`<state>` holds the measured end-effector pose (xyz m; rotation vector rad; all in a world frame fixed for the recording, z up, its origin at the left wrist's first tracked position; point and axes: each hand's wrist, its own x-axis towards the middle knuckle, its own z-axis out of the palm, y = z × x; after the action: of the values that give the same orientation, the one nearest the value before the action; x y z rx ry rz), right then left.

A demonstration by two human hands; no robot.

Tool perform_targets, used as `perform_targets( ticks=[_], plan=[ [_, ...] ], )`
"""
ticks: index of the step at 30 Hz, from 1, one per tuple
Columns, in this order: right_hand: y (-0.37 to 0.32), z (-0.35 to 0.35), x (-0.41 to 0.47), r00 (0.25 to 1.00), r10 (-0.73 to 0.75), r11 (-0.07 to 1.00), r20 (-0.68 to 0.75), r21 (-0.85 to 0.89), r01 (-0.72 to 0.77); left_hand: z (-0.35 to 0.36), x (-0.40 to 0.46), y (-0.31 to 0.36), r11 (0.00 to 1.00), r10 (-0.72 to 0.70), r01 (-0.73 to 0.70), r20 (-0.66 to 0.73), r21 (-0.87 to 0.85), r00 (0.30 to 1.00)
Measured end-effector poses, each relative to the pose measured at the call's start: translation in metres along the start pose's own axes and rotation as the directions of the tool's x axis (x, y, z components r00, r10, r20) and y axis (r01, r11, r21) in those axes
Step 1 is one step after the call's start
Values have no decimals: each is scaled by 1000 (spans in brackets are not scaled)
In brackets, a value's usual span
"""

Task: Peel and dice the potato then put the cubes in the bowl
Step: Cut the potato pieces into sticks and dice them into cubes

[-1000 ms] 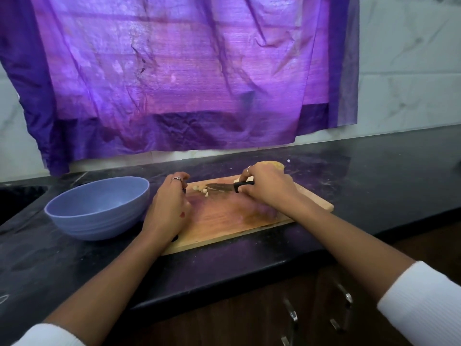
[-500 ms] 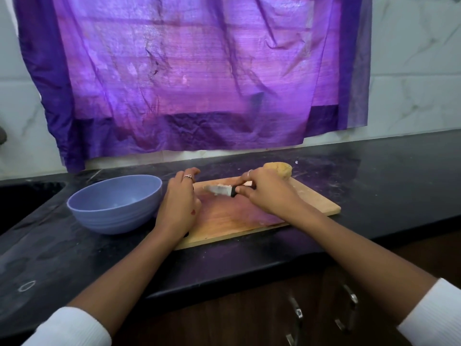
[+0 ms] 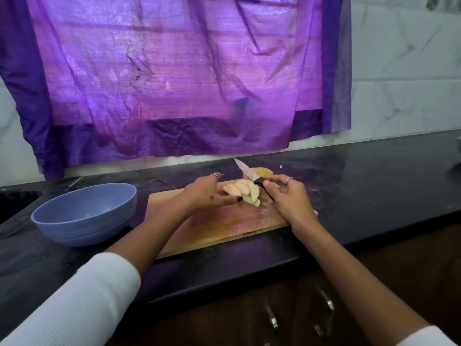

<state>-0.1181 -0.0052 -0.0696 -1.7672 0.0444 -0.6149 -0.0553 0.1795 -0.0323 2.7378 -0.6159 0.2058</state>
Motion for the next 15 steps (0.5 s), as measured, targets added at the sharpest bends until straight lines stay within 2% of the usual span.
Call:
perform_targets(
  ticks=[3, 7, 11, 15],
  plan=[
    [2, 0, 1, 1000, 1, 999, 18, 34, -1, 11, 12, 0, 997, -30, 20, 135, 74, 990],
    [6, -1, 3, 1000, -9, 999, 20, 47, 8, 20, 15, 3, 997, -47, 44, 57, 66, 997],
    [8, -1, 5, 999, -27, 998, 19, 49, 26, 20, 12, 5, 983, -11, 5, 35, 185, 999],
    [10, -1, 6, 999, -34, 998, 24, 56, 33, 15, 8, 2, 1000, -17, 17, -12, -20, 1000]
  ],
)
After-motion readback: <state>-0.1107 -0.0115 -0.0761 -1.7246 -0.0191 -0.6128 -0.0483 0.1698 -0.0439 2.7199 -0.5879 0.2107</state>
